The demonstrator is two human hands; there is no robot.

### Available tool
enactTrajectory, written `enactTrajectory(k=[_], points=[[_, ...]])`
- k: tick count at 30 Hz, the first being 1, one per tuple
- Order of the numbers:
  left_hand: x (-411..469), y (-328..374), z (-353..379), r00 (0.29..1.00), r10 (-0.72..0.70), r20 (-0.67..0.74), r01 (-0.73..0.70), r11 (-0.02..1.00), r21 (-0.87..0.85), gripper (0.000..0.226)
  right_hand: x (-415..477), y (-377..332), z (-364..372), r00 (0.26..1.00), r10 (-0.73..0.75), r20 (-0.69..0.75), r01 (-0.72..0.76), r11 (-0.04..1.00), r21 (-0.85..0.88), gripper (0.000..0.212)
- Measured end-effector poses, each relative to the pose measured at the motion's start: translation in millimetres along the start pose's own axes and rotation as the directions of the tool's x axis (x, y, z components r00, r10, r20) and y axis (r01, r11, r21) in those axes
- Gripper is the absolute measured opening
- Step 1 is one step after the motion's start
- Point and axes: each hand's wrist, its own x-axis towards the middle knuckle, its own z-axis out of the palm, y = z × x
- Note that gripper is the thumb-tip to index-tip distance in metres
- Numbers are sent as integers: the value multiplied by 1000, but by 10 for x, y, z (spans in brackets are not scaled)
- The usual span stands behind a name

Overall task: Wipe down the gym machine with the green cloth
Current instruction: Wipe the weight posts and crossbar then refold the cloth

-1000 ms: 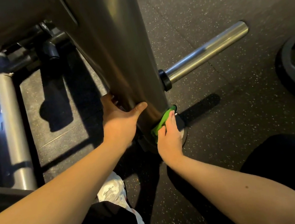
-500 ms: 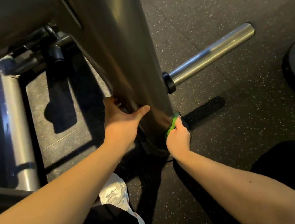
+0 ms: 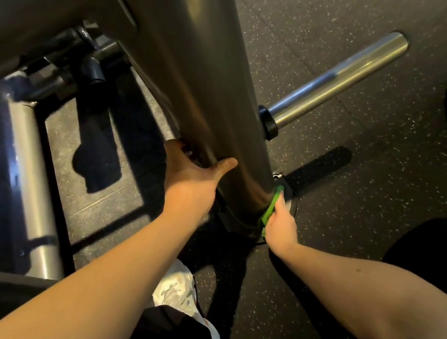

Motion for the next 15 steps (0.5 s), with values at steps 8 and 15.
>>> enactTrajectory(k=[8, 15], points=[[-35, 41, -38, 1000, -18, 19, 18, 1000, 8, 90, -261, -472, 21, 989, 18, -143, -18, 1000, 0, 51], [-48, 88, -41, 999, -49, 9, 49, 999, 6, 87, -284, -709, -219, 941, -145, -307, 221, 948, 230, 28]])
